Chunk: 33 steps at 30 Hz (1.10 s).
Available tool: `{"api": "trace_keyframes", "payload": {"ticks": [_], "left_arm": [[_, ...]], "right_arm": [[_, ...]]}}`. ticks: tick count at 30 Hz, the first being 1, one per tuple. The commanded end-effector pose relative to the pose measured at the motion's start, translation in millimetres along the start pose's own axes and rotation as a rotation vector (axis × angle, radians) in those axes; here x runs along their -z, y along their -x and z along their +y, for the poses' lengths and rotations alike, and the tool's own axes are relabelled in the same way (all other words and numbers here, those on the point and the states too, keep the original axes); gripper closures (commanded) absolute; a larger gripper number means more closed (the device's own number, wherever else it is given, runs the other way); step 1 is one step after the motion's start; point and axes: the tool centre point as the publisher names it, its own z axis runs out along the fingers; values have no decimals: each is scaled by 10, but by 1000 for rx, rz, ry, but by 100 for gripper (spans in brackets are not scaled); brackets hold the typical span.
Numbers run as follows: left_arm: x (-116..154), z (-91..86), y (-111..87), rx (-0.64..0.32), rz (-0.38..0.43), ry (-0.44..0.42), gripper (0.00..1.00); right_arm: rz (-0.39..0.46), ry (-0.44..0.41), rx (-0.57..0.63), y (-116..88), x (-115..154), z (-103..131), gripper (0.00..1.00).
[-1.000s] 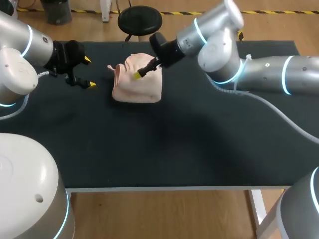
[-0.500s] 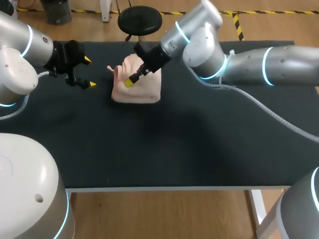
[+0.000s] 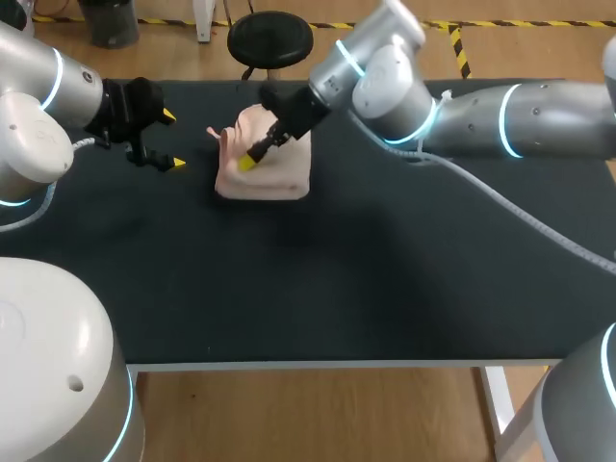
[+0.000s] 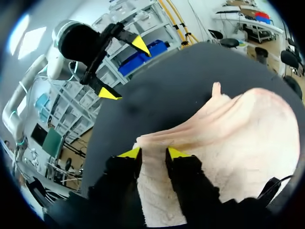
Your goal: Fold the towel
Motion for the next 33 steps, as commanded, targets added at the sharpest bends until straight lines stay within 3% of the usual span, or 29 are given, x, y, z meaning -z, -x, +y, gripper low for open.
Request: {"api": "trace_keyframes", "payload": {"ticks": [1, 4, 8, 13, 20, 29, 33], "left_arm": [[-2, 17, -7, -3, -2, -7, 0], [-2, 17, -7, -3, -2, -7, 0], [-2, 17, -7, -3, -2, -7, 0], [-2, 17, -7, -3, -2, -7, 0], [-2, 17, -7, -3, -2, -7, 0], [-2, 17, -7, -3, -2, -7, 0], [-2, 17, -7, -3, -2, -7, 0]], "right_arm": [[-110, 52, 34, -230, 576, -100, 0], [-218, 84, 5, -166, 902, -208, 0], [-387, 38, -81, 46, 1198, -443, 0], [-502, 12, -188, 351, 1519, -860, 0], [-506, 103, -252, 428, 1909, -1136, 0], [-457, 115, -191, 440, 2207, -1363, 0], [-492, 113, -177, 452, 2277, -1438, 0]]}}
